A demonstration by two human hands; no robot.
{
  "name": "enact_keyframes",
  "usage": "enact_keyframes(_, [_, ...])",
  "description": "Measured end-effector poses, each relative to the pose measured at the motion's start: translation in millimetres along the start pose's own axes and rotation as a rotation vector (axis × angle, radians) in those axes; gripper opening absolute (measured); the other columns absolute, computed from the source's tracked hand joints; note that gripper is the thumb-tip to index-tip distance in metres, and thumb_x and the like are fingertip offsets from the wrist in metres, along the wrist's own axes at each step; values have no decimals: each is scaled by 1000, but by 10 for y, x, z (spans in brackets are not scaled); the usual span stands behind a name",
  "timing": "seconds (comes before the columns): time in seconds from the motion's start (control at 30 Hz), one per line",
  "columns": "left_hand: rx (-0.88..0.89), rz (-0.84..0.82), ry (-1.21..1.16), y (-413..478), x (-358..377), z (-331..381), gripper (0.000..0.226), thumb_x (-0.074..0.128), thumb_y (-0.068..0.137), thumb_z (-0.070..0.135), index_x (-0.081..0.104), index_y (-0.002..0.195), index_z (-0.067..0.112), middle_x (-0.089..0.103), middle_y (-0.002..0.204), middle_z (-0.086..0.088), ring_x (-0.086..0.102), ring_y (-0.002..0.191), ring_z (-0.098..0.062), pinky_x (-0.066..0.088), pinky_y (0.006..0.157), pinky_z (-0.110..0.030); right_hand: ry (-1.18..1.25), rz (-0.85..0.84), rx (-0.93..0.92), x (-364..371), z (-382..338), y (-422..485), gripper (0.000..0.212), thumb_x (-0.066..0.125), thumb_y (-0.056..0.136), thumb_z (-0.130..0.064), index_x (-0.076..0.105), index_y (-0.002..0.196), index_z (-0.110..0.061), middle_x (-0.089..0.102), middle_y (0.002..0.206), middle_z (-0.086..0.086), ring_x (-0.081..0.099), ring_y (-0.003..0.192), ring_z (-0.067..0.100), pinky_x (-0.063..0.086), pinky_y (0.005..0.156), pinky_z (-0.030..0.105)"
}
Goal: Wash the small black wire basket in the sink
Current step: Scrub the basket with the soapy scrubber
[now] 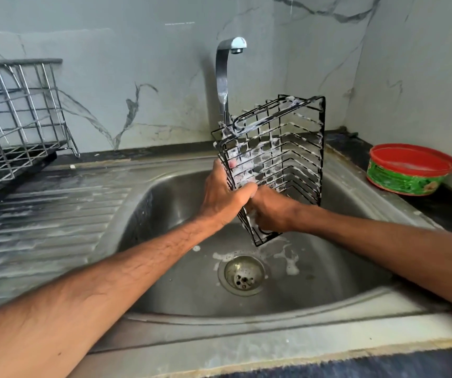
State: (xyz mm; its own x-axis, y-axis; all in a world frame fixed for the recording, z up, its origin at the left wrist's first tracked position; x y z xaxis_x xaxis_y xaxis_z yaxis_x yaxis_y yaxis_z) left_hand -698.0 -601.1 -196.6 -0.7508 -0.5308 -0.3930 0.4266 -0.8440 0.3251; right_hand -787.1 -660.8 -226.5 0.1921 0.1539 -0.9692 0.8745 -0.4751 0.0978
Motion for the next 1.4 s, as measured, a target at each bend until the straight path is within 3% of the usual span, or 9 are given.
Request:
enact_keyframes(0.1, [28, -14, 36, -28, -20, 28, 63, 71, 71, 40, 53, 122, 9, 72, 106, -12, 70, 99, -26, 58, 87, -36, 55, -97, -67, 19, -38, -36, 28, 71, 80, 10, 74, 104, -4, 70, 102, -5, 67, 93, 12, 55, 72, 13])
enact_keyframes(0.3, [45, -6, 38, -25, -100, 42, 56, 69, 69, 27, 47, 120, 16, 67, 107, 2, 68, 97, -17, 47, 74, -11, 25, -342, -96, 196, -20, -146, 31, 83, 72, -6, 80, 100, -18, 77, 98, -13, 65, 83, -7, 56, 77, 20])
enact_keyframes(0.37, [49, -27, 47, -22, -81, 28, 59, 69, 68, 28, 47, 122, 13, 69, 105, -2, 68, 95, -17, 49, 77, -11, 21, -264, -75, 85, 41, -117, 31, 80, 74, -2, 80, 101, -17, 77, 102, -11, 65, 83, -4, 57, 76, 16])
enact_keyframes(0.47, [28, -59, 60, -51, -27, 17, 67, 69, 68, 30, 48, 128, 7, 69, 111, -10, 68, 102, -24, 56, 86, -32, 16, -66, -11, -167, 173, -61, 30, 73, 78, 4, 78, 103, -13, 76, 108, -1, 71, 93, 11, 58, 76, 17])
enact_keyframes(0.53, [22, -80, 43, -74, 24, 43, 63, 67, 69, 26, 50, 126, 7, 68, 107, -5, 67, 97, -19, 53, 80, -27, -15, 13, 18, -213, 230, -42, 28, 73, 80, 4, 77, 103, -11, 76, 109, 3, 72, 94, 15, 61, 79, 24])
enact_keyframes(0.77, [-93, 11, -2, -45, -81, -44, 79, 70, 59, 43, 52, 127, 9, 65, 121, -12, 61, 111, -27, 50, 91, -41, -9, -152, -96, 43, -76, -56, 26, 73, 81, 6, 75, 99, -11, 69, 100, -11, 68, 87, 7, 51, 65, 6])
enact_keyframes(0.93, [-131, 12, -1, -9, -114, -105, 70, 66, 51, 49, 53, 115, 23, 67, 114, -12, 62, 109, -30, 50, 92, -43, -269, -25, 54, -239, 331, -67, 30, 70, 80, 8, 70, 104, -10, 68, 109, 7, 68, 95, 20, 60, 80, 30])
enact_keyframes(1.2, [-154, 47, -39, -48, -181, -42, 107, 70, 51, 48, 41, 146, 8, 51, 148, -11, 49, 135, -30, 45, 110, -55, -759, 63, 105, -352, 103, -128, 30, 59, 95, -5, 56, 125, -9, 63, 110, 6, 61, 102, 20, 52, 76, 30])
enact_keyframes(1.4, [-203, 53, -13, -75, -192, -30, 107, 65, 53, 50, 40, 144, 2, 48, 147, -21, 49, 131, -37, 46, 108, -55, -730, -50, 115, -261, 59, -154, 25, 58, 96, -8, 57, 121, -9, 65, 106, 4, 64, 90, 17, 49, 70, 27])
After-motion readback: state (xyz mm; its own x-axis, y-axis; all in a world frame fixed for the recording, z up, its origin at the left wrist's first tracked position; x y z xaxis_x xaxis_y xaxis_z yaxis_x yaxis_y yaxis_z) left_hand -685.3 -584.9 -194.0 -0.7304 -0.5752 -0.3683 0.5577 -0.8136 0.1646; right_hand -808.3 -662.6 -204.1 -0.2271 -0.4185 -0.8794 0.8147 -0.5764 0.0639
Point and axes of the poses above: each hand's wrist, its own y-axis towards the middle knuckle, its own x-axis out of the palm, z = x × y, the point moved 8 cm from there along y, towards the middle knuckle
